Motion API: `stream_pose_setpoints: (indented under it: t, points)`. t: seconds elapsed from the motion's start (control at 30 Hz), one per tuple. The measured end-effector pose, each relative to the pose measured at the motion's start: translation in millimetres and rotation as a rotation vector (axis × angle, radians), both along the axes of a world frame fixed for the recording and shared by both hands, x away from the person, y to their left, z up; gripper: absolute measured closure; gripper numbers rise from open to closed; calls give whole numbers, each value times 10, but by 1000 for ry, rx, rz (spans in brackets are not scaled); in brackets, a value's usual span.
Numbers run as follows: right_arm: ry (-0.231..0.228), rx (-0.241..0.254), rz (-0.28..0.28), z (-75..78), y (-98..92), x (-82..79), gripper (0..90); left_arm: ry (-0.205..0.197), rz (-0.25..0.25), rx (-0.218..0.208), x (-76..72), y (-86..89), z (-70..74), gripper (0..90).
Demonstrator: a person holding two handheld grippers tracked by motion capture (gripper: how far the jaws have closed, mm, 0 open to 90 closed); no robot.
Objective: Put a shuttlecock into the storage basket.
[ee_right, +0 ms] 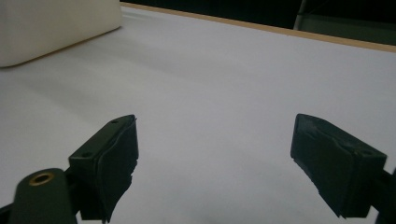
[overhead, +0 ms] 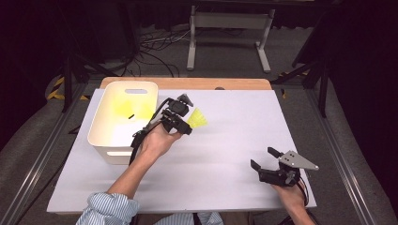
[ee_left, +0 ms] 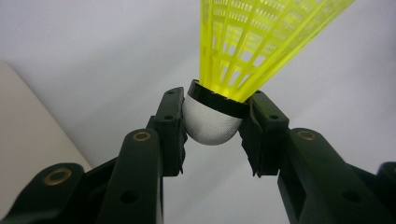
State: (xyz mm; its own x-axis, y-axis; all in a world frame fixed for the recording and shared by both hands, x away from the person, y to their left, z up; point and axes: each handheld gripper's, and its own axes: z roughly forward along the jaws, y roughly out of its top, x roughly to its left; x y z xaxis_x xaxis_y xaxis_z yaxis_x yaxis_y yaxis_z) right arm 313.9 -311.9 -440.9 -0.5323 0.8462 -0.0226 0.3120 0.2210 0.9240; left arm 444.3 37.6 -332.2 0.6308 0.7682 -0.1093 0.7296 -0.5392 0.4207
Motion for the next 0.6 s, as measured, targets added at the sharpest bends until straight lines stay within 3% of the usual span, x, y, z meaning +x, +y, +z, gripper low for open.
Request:
stream_pose_setpoints:
  t: [0.6]
  points:
    - [-1,-8,2,-17,7,-16,157,3,11,-16,9,74,125,628]
